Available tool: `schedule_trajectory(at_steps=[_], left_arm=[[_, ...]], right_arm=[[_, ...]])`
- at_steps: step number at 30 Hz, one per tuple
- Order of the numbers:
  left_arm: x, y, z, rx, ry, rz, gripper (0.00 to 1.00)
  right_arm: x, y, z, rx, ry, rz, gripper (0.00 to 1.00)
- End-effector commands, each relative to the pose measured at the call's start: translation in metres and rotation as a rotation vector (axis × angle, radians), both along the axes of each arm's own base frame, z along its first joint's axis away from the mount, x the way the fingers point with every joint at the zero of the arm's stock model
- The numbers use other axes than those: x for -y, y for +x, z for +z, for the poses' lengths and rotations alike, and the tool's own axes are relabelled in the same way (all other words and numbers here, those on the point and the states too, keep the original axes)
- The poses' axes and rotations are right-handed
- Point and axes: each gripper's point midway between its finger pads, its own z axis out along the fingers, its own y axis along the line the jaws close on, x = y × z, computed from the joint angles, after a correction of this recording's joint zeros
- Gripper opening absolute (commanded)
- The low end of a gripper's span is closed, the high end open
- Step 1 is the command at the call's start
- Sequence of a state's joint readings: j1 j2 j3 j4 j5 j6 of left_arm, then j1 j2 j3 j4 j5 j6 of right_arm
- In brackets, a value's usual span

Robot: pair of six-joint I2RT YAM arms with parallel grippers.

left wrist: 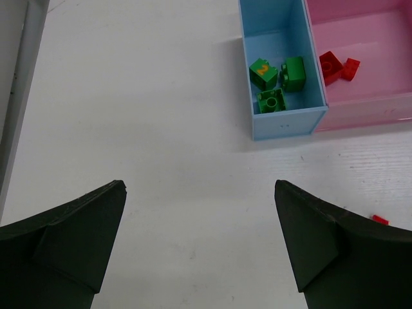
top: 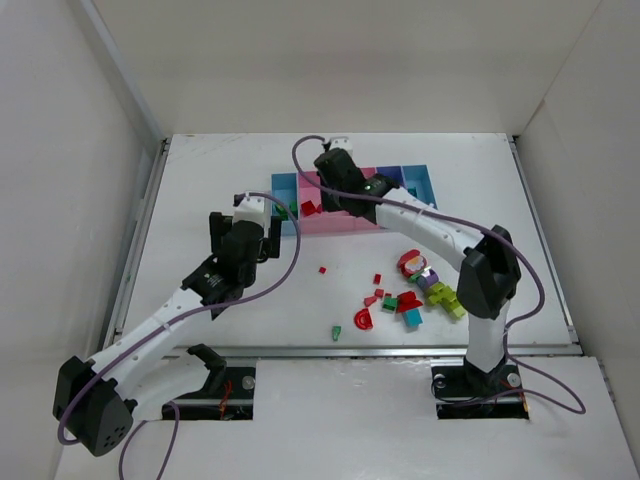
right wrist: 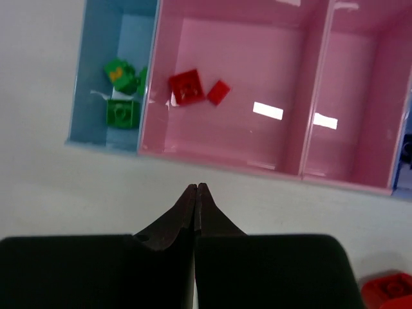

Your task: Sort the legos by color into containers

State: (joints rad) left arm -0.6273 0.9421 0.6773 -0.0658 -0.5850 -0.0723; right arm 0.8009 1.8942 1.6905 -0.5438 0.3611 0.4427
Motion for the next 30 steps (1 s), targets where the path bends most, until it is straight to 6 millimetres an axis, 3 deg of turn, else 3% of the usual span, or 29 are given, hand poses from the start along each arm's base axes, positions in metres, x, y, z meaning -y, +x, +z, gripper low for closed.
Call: schedule_trajectory(at_steps=[1,4,5,6,8,11,13,16,23,24,26,30], left_arm=[[-0.007,-0.004,0.005,0.024,-0.005,0.029,1.00],[-0.012,-0.003,0.008,0.034,-0.007,0.048,1.00],[-0.016,-0.003,0.008,0.037,-0.003,0.067,1.00],[-0.017,-0.003,0.008,0.036,0.006,0.064,1.00],[-0.017,-0.003,0.008,0.036,0.006,0.064,1.00],[-0.020,-0.003,0.004,0.029,0.012,0.073,1.00],[-0.020,-0.003,0.004,0.029,0.012,0.073,1.00],[-0.020,-0.002,0.002,0.021,0.017,0.073,1.00],[-0.018,0.000,0.005,0.028,0.020,0.070,1.00],[-0.018,0.000,0.005,0.028,0.020,0.070,1.00],[-0.018,0.000,0.005,0.028,0.020,0.070,1.00],[-0.018,0.002,0.007,0.027,0.029,0.066,1.00]], right_arm=[[-0.008,0.025,0.022,0.061,0.005,0.039,0.00],[-0.007,0.018,0.006,0.013,-0.013,0.091,0.04],[-0.014,0.008,0.001,-0.018,0.012,0.155,0.14],[-0.011,-0.002,-0.021,-0.069,-0.014,0.185,0.28],[-0.017,-0.023,-0.033,-0.097,-0.025,0.227,0.61],[-0.025,-0.057,-0.066,-0.164,-0.066,0.294,0.78],[-0.035,-0.073,-0.075,-0.163,-0.075,0.359,0.81],[-0.036,-0.080,-0.085,-0.189,-0.091,0.411,0.81],[-0.027,-0.083,-0.117,-0.204,-0.221,0.537,0.79],[-0.025,-0.083,-0.129,-0.211,-0.260,0.568,0.79],[-0.027,-0.085,-0.133,-0.223,-0.267,0.610,0.75],[-0.017,-0.071,-0.136,-0.241,-0.216,0.601,0.73]])
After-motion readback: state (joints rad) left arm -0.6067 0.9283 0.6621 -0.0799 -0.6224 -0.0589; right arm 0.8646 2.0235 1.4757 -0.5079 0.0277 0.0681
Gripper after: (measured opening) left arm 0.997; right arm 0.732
